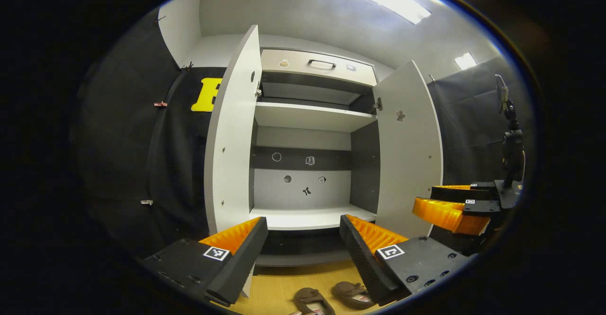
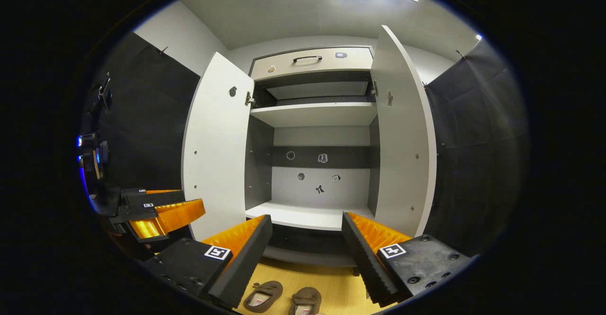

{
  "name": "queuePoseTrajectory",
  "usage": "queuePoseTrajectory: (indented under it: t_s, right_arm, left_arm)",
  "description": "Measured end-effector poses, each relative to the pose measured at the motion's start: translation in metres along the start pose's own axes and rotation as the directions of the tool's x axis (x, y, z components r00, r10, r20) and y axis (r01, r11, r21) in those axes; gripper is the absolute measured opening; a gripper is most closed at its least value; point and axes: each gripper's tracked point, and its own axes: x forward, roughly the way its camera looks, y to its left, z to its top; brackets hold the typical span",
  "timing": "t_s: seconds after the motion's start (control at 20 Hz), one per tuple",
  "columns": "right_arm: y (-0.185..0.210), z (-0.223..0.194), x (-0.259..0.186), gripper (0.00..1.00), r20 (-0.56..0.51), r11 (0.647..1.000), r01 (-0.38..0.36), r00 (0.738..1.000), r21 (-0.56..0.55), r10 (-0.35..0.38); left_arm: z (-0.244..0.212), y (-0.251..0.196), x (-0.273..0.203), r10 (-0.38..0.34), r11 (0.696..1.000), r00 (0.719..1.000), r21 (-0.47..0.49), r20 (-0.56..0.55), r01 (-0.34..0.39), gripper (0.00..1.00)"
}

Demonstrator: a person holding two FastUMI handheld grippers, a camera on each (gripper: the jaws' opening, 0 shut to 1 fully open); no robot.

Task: Grab one shoe with the right hand and put it into the shoe cabinet, grab the other shoe with the left hand and put it into the shoe cabinet; then close the right door with the right hand and the left door with the left hand.

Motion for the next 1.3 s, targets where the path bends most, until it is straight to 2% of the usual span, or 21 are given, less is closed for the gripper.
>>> queuePoseTrajectory:
  t_s: [0.45, 0.75, 0.9, 1.05, 1.3]
  right_arm:
    - [0.008, -0.04, 0.005, 0.98, -0.064, 0.999, 0.029, 0.997, -0.029, -0.031]
    - [0.013, -0.114, -0.001, 0.98, -0.224, 0.998, -0.003, 0.974, -0.061, -0.011]
    - [0.02, -0.162, -0.003, 0.98, -0.32, 0.999, -0.032, 0.947, -0.012, 0.026]
    - [0.022, -0.216, -0.008, 0.98, -0.409, 0.999, -0.027, 0.911, 0.036, 0.04]
    - [0.025, -0.311, -0.019, 0.99, -0.567, 0.997, -0.016, 0.822, 0.07, 0.053]
  left_arm:
    - [-0.018, 0.01, 0.0, -0.02, 1.0, 0.999, -0.001, -0.045, 0.02, 0.97]
    - [-0.026, 0.012, 0.011, -0.017, 1.0, 0.999, -0.003, -0.035, 0.017, 0.97]
    - [-0.034, 0.015, 0.019, 0.0, 1.0, 0.999, 0.016, -0.038, 0.001, 0.97]
    - [-0.046, 0.017, 0.025, 0.016, 0.999, 0.999, 0.043, -0.052, -0.014, 0.97]
    - [-0.08, 0.015, 0.026, 0.024, 0.999, 0.993, 0.026, -0.113, -0.021, 0.97]
